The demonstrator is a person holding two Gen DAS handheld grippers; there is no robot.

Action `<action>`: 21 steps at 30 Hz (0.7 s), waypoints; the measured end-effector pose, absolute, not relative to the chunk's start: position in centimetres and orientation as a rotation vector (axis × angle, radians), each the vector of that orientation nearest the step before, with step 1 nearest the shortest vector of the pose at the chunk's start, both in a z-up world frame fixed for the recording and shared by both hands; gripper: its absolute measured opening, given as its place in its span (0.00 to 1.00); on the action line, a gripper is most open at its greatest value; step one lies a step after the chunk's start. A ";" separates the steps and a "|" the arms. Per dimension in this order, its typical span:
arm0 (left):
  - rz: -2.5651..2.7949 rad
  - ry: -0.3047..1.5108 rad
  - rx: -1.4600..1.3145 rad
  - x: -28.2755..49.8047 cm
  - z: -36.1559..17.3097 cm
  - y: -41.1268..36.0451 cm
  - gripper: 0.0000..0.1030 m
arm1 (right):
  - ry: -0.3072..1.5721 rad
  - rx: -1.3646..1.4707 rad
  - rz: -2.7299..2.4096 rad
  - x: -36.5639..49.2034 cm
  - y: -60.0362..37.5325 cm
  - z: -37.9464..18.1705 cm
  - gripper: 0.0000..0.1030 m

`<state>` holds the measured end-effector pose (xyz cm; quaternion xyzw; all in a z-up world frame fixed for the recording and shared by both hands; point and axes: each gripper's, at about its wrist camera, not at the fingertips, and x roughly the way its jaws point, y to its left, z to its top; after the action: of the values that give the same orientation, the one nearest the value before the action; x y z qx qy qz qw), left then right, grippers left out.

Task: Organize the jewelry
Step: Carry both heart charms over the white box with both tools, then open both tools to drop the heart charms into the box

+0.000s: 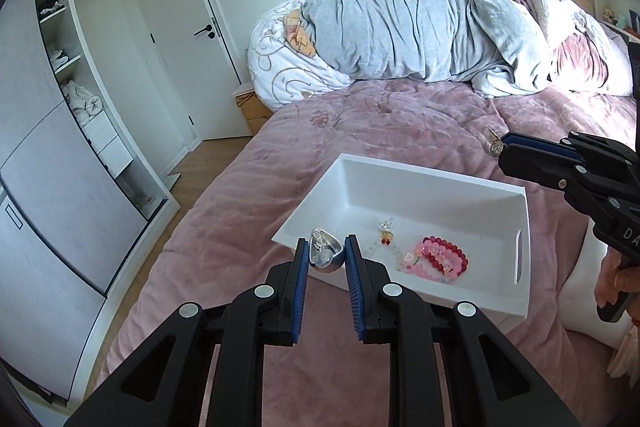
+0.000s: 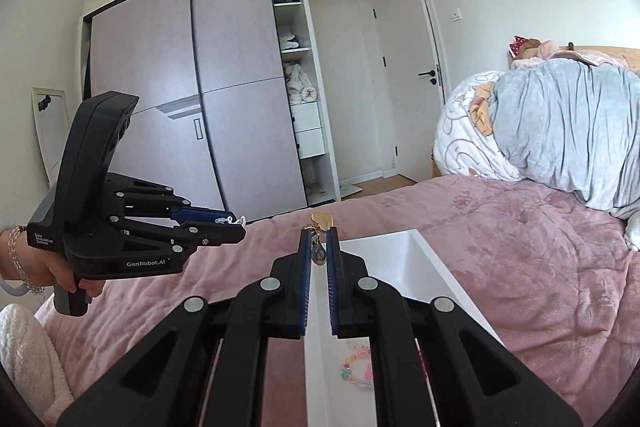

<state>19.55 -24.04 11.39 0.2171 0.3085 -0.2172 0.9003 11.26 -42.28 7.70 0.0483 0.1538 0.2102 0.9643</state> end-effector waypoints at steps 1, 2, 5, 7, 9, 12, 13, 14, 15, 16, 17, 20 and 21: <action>-0.452 0.645 0.452 19.9 11.3 -24.6 0.23 | 0.316 0.104 0.418 11.3 -42.8 7.6 0.08; -0.451 0.651 0.459 20.3 11.3 -25.3 0.23 | 0.323 0.112 0.411 11.4 -43.3 7.5 0.08; -0.447 0.668 0.475 21.4 10.8 -27.2 0.23 | 0.359 0.134 0.389 12.3 -44.6 6.7 0.08; -0.440 0.693 0.485 22.4 10.2 -28.5 0.23 | 0.397 0.142 0.368 13.1 -45.3 6.0 0.08; -0.432 0.719 0.497 23.5 9.4 -29.7 0.23 | 0.444 0.141 0.349 13.9 -45.8 5.1 0.08; -0.431 0.769 0.511 25.0 7.7 -31.4 0.23 | 0.513 0.152 0.332 15.2 -46.2 3.5 0.08; -0.432 0.785 0.517 25.4 7.1 -31.7 0.23 | 0.535 0.162 0.332 15.7 -46.3 3.1 0.08; -0.434 0.809 0.528 26.0 6.4 -32.3 0.23 | 0.561 0.167 0.329 16.1 -46.4 2.6 0.08; -0.426 0.826 0.545 26.5 5.7 -32.9 0.23 | 0.584 0.166 0.324 16.5 -46.4 2.1 0.08; -0.418 0.843 0.560 27.1 5.1 -33.4 0.23 | 0.603 0.158 0.324 16.8 -46.2 1.7 0.08; -0.417 0.869 0.570 27.8 4.3 -33.9 0.23 | 0.624 0.143 0.321 17.1 -46.0 1.3 0.08; -0.390 0.940 0.581 29.8 2.0 -34.8 0.24 | 0.670 0.101 0.317 17.8 -45.2 0.1 0.09; -0.382 0.950 0.588 30.4 1.3 -35.0 0.24 | 0.682 0.095 0.315 18.0 -45.1 -0.3 0.09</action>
<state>30.38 -35.04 1.28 0.2774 0.4481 -0.1800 0.8306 18.00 -45.08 -0.26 0.0462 0.3328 0.1539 0.9292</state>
